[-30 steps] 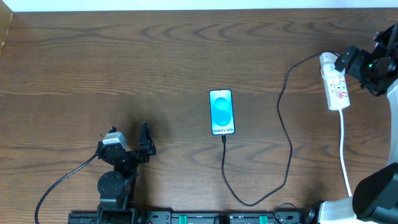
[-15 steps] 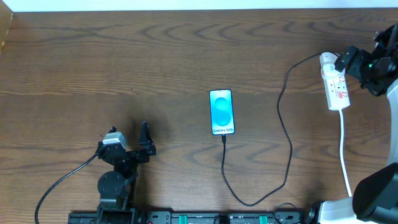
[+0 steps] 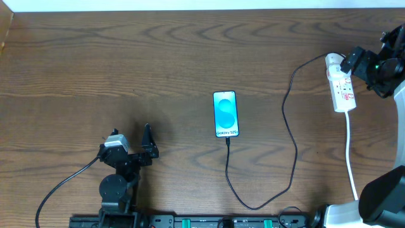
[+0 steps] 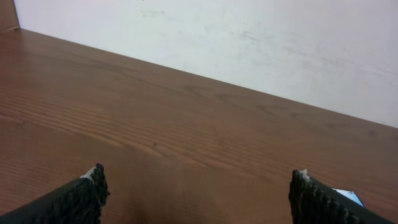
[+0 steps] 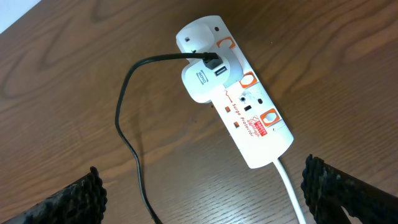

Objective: Plug charger to phone and switch on socket

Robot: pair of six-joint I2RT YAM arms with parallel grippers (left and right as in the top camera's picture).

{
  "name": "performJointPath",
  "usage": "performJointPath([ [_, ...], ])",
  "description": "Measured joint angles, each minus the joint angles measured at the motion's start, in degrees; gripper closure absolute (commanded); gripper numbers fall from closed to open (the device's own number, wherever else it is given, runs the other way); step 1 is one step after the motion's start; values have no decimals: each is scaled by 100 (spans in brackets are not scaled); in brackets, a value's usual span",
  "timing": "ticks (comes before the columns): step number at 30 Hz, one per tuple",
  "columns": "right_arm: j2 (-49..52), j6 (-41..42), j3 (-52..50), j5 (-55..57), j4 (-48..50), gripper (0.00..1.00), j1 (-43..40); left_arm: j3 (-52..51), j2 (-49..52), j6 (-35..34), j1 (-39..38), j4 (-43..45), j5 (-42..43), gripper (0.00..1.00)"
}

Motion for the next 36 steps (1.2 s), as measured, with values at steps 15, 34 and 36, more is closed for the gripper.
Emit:
performJointPath([
  [15, 0, 50, 0, 2, 17, 1, 2, 0, 0, 0, 0, 0, 0, 6],
  [34, -1908, 146, -2264, 4, 2756, 1, 490, 24, -2, 0, 0, -26, -2, 6],
  [36, -2288, 144, -2824, 7, 3233, 1, 525, 24, -4, 0, 0, -28, 0, 7],
])
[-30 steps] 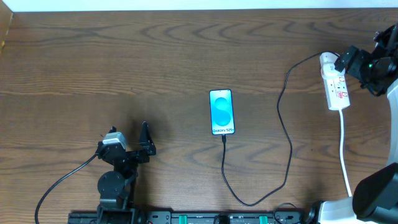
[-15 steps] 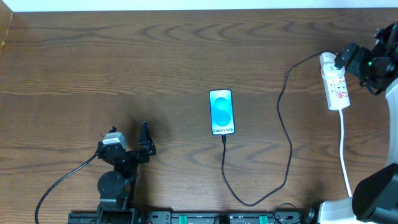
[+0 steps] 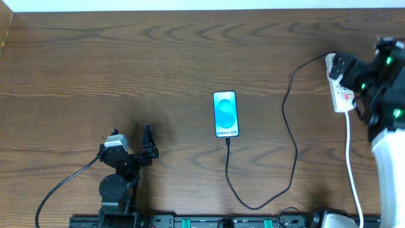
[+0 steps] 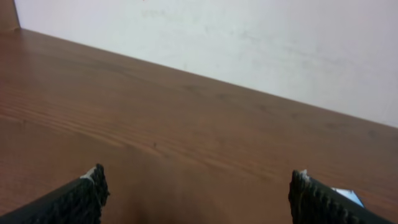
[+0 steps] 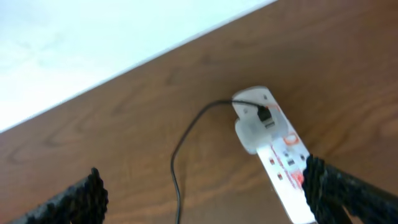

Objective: Plug charger to phone and switch on socket

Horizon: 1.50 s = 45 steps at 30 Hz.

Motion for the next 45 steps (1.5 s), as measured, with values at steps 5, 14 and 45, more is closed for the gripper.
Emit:
performJointPath([
  [5, -874, 2, -1185, 2, 922, 1, 13, 4, -2, 0, 0, -7, 0, 6],
  [14, -2614, 2, -2769, 44, 1613, 1, 13, 4, -7, 0, 0, -9, 0, 7],
  [45, -7047, -1329, -5678, 144, 2234, 1, 13, 9, -9, 0, 0, -11, -2, 7],
])
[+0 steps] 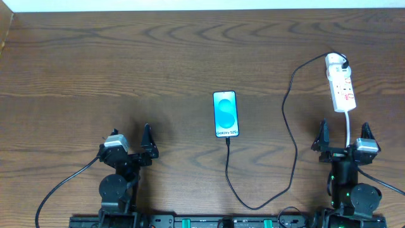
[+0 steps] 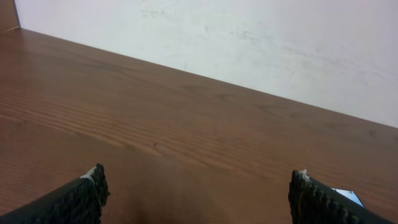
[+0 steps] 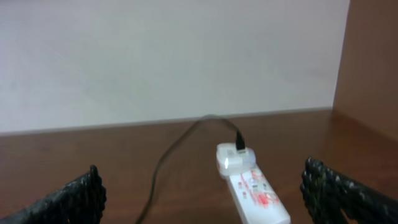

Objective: Plug charger to phone and switch on socket

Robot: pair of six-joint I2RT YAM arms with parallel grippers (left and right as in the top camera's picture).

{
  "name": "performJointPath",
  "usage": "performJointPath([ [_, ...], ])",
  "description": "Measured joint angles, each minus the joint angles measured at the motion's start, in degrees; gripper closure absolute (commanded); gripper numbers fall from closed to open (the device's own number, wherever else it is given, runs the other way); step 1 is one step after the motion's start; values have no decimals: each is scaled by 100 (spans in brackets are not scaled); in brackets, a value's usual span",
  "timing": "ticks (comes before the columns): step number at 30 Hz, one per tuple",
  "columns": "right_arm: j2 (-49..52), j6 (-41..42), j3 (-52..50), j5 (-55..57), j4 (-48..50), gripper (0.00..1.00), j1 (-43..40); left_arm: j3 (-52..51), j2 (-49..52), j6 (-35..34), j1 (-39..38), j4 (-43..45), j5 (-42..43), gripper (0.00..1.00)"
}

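Note:
A phone [image 1: 226,113] with a lit blue screen lies at the table's middle, a black cable [image 1: 286,126] plugged into its near end. The cable loops right and runs up to a white adapter in the white socket strip [image 1: 340,83] at the far right, also in the right wrist view [image 3: 252,186]. My right gripper [image 1: 343,140] stands open at the near right, well short of the strip, nothing between its fingers. My left gripper [image 1: 133,143] is open at the near left over bare wood. A corner of the phone [image 2: 347,196] shows beside its right finger.
The strip's white lead [image 1: 348,126] runs from the strip down toward the right arm's base. A white wall [image 3: 174,56] backs the table, and a brown side panel [image 3: 367,62] stands at the right edge.
My right arm has drawn back from beside the socket strip to the near right edge of the table, its gripper still open. The left arm, phone and cable are unchanged.
My right gripper hovered open right over the strip with the cable plugged into phone and adapter. Then the arm was higher and shifted, the strip lower in its view. Now it rests at the near right, facing the strip from a distance. The left arm stayed put.

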Motion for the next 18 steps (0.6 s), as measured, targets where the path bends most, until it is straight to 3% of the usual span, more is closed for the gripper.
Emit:
performJointPath([
  [5, -20, -76, -4, 4, -778, 1, 0, 0, 0, 0, 0, -2, 0, 7],
  [18, -20, -127, -2, 109, -782, 1, 0, 0, -2, 0, 0, -2, 0, 7],
])
